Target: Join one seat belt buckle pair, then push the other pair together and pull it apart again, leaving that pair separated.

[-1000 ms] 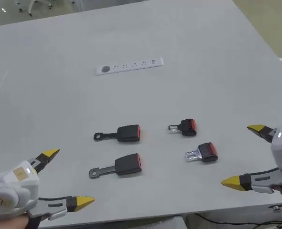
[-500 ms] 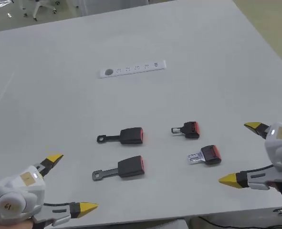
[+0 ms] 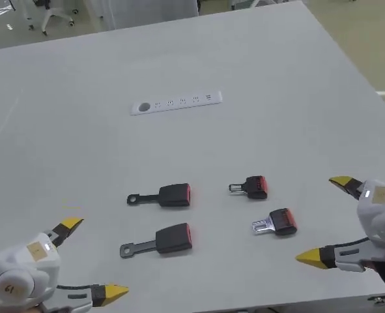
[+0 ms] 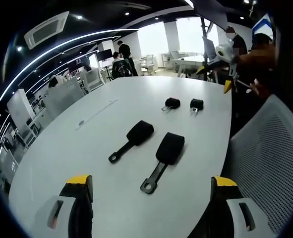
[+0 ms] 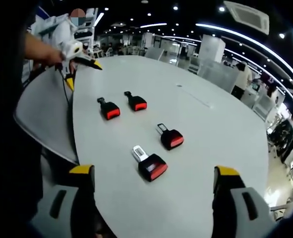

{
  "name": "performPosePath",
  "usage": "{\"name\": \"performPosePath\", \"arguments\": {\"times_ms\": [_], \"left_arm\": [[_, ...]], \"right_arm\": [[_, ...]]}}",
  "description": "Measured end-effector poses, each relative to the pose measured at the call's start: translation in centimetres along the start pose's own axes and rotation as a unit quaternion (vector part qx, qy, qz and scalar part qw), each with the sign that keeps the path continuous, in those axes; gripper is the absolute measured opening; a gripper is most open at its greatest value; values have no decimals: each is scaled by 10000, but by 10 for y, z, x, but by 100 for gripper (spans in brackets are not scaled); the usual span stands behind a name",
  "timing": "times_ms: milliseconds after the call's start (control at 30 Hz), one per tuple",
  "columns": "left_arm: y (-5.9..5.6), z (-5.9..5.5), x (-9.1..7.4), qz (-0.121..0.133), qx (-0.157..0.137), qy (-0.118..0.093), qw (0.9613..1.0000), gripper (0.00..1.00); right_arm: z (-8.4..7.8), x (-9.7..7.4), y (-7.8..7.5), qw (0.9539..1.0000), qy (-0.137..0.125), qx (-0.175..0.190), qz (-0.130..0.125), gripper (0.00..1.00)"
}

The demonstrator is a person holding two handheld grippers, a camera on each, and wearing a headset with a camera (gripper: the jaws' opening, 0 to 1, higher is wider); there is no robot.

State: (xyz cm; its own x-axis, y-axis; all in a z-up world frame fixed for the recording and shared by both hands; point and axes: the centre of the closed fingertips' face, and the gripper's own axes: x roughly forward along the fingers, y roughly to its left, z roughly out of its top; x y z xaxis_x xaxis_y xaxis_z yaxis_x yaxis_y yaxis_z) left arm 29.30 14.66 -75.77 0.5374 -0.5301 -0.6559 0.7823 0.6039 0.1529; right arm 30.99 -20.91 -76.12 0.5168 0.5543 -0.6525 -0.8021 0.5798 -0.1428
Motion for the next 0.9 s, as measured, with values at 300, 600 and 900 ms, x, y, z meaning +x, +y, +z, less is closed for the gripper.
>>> {"name": "performPosePath", "arguments": {"times_ms": [300,600,900], "left_arm": [[4,3,5,-21,64,-2,10000,100],[5,0,6,-50,-8,28,10000,100],[2,0,13,-106,-10,37,9999,100]], "right_arm": [[1,4,-2,10000,-38,-6,-34,99],[-4,7,-4,9998,170,57,-15,100],[1,9,0,9999,141,-42,4,100]]}}
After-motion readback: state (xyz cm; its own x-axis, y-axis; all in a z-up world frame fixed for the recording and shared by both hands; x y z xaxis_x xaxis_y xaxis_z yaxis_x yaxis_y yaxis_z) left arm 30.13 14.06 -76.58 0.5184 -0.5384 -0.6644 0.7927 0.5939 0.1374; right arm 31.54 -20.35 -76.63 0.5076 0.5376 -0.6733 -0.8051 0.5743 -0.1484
